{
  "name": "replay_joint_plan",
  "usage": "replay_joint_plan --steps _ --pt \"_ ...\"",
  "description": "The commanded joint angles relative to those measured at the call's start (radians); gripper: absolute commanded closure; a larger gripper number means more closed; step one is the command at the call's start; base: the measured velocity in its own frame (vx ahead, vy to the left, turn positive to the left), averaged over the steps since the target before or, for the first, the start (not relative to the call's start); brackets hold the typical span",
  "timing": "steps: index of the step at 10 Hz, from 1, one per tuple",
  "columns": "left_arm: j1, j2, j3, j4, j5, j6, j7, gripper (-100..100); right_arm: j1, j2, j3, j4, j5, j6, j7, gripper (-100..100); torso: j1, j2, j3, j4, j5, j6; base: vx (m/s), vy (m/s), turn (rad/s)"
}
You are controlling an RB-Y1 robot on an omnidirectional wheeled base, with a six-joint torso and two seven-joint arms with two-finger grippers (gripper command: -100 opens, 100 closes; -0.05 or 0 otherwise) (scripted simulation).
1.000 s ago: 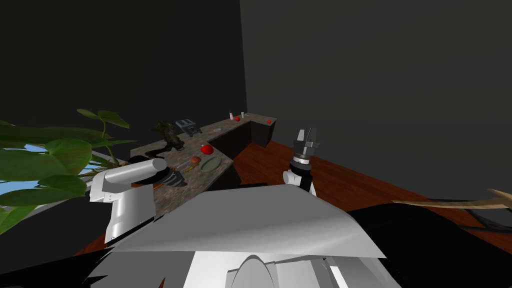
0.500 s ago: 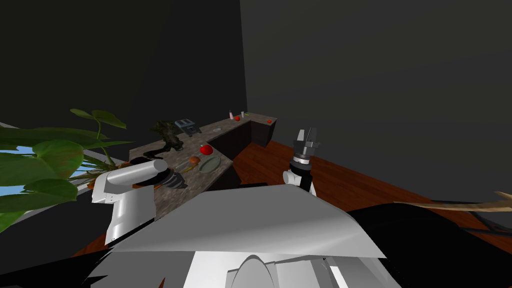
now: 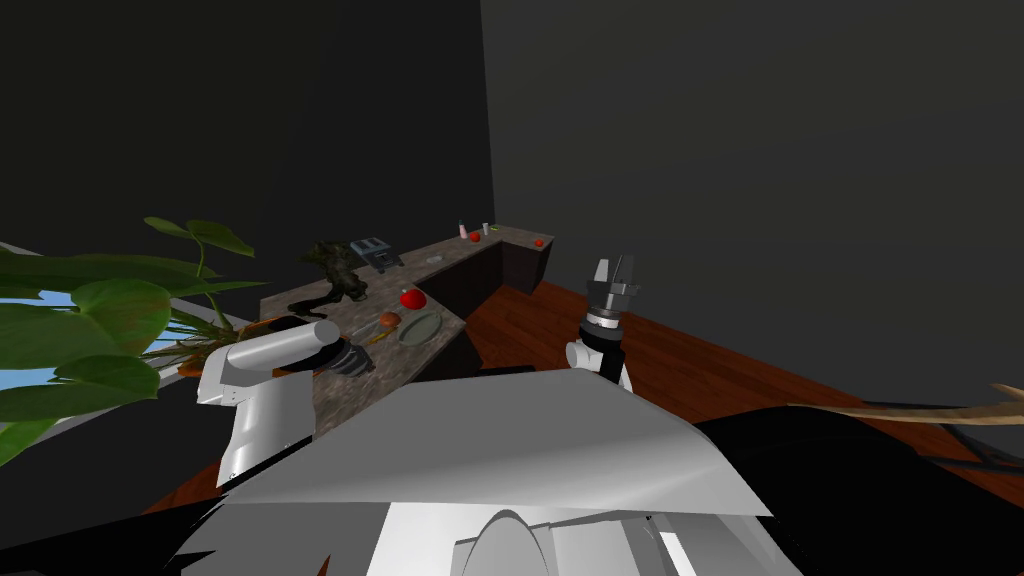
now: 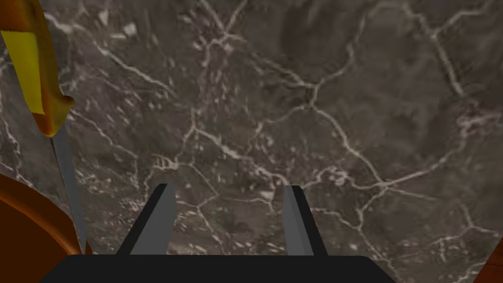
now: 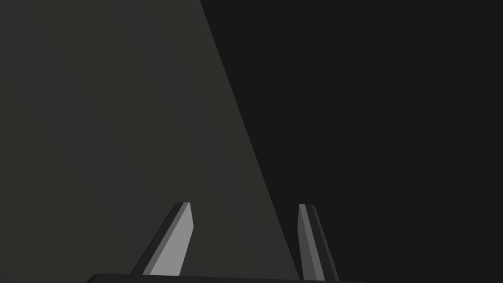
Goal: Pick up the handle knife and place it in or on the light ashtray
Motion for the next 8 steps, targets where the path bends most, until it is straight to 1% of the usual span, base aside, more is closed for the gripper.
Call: replay_joint_plan --steps 1,4,5,6,8 --pt "0.000 0.000 0.000 0.000 0.000 0.000 0.000 100 0.000 0.000 0.000 0.000 0.000 0.000 0.000 0 0.000 0.000 0.000 0.000 0.000 0.000 0.000 0.000 0.000" --pt "0.000 0.000 0.000 0.000 0.000 0.000 0.000 100 0.000 0.000 0.000 0.000 0.000 0.000 0.000 0 0.000 0.000 0.000 0.000 0.000 0.000 0.000 0.000 0.000" --pt "0.000 0.000 0.000 0.000 0.000 0.000 0.000 0 0.000 0.000 0.000 0.000 0.000 0.000 0.000 0 0.000 0.000 0.000 0.000 0.000 0.000 0.000 0.000 0.000" --pt "0.012 0.031 0.009 0.015 0.017 0.013 -0.013 -100 0.000 0.000 0.000 0.000 0.000 0.000 0.000 0 0.000 0.000 0.000 0.000 0.000 0.000 -0.050 0.044 0.056" --pt "0.021 0.068 0.015 0.049 0.032 0.011 -0.025 -100 0.000 0.000 0.000 0.000 0.000 0.000 0.000 0 0.005 0.005 0.003 0.001 0.001 -0.001 -0.092 0.086 0.029"
